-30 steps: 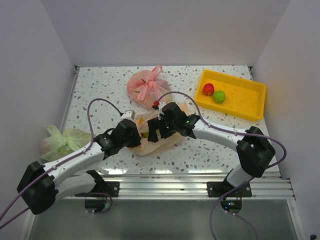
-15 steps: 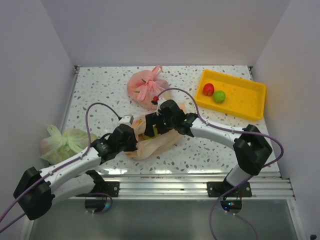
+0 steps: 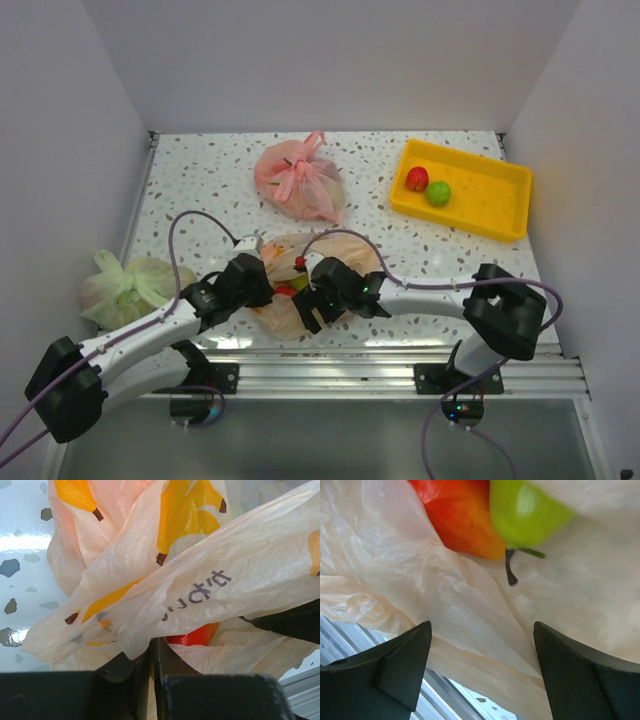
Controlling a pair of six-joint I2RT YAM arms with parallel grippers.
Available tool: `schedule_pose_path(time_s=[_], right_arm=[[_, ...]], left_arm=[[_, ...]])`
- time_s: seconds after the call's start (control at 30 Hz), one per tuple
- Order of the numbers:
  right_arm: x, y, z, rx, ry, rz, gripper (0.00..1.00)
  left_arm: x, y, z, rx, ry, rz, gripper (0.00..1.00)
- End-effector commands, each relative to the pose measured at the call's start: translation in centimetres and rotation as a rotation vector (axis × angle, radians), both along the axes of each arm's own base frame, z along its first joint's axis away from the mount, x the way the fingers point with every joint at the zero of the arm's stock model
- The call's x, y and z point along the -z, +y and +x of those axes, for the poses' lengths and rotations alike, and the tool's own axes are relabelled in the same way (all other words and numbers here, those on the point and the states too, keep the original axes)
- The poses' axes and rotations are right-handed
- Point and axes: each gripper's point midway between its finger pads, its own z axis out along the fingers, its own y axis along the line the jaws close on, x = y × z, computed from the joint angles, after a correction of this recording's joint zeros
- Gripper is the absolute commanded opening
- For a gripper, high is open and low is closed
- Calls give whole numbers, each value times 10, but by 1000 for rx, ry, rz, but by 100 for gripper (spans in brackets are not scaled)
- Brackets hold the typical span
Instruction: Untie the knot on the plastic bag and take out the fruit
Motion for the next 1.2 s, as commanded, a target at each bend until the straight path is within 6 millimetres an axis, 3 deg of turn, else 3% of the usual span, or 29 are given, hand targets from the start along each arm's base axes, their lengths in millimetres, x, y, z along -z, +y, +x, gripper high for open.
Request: schedule_pose_path(time_s=[0.0, 0.1, 0.27, 0.4, 0.6, 0.87, 1.1, 1.17], right_arm=[[-28, 1, 25, 74, -114, 48, 86], [-59, 11, 38, 97, -176, 89, 87], [-91, 31, 55, 129, -217, 147, 87], [-83, 41, 66, 152, -214, 120, 87], [-74, 32, 93, 286, -268, 53, 87], [-52, 37, 103, 306, -262, 12, 86], [-46, 46, 119, 343, -278, 23, 87], [-47, 50, 120, 336, -279, 27, 83]], left_arm=[[-6, -3, 6, -23, -40, -31, 12], [-7, -2, 6, -21, -44, -30, 11], [-7, -1, 5, -18, -44, -26, 12], [-9, -1, 4, -8, -51, -27, 12], [-12, 1, 4, -3, -61, -18, 12], [-15, -1, 4, 11, -68, -28, 12], [-13, -4, 3, 30, -64, -29, 11], [-12, -3, 3, 28, -65, -29, 12]])
